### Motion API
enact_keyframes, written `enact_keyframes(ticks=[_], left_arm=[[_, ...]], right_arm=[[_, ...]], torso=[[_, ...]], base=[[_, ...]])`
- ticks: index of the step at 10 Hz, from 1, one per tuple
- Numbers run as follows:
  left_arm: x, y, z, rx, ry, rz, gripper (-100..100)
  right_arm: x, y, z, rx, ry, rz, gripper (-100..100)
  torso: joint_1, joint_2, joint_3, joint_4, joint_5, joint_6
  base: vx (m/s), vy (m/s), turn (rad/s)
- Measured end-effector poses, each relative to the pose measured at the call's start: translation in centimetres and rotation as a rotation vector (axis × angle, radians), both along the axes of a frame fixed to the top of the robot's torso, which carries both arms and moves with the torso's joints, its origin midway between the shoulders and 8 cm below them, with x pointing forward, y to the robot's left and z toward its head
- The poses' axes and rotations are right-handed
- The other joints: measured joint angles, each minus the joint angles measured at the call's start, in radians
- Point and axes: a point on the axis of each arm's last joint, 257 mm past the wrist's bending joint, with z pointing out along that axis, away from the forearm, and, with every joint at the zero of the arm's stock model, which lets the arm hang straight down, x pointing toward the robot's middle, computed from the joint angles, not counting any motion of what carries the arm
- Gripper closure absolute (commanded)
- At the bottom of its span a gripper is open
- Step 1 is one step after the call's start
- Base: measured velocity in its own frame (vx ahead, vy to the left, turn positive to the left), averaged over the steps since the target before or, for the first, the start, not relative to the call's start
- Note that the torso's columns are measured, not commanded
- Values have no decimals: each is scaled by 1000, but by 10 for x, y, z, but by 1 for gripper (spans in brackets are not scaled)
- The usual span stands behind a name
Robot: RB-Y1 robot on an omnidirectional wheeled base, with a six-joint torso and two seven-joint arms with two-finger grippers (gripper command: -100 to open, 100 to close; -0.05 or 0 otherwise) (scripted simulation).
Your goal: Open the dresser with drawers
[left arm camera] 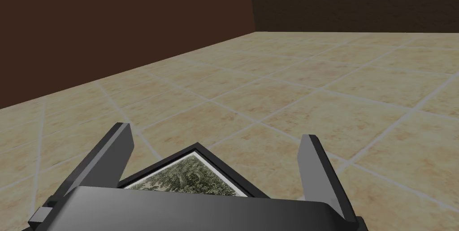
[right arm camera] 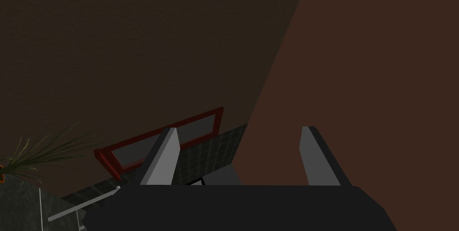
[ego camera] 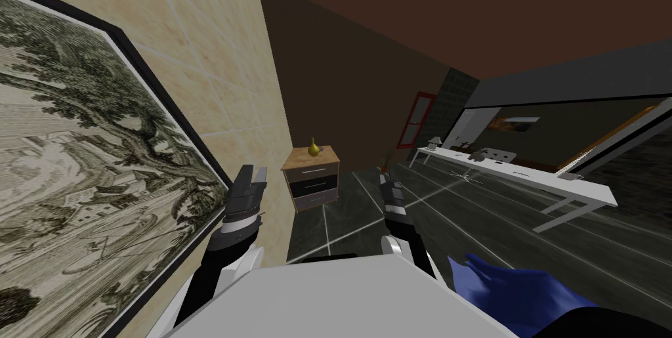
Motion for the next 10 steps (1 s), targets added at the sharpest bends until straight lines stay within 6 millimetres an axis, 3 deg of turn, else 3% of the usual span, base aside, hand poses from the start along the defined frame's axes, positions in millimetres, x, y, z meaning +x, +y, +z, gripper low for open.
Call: enact_keyframes(ticks=[2,9,10], left_arm=[[0,0,0,0,0,0,0],[0,0,0,0,0,0,0],[0,0,0,0,0,0,-100]], right_arm=[[0,0,0,0,0,0,0],[0,0,0,0,0,0,0],[0,0,0,0,0,0,0]], torso=[[0,104,-209,105,0,0],[0,618,-1234,617,0,0],[0,691,-1382,691,0,0]], base=[[0,0,0],[0,0,0],[38,-13,5]])
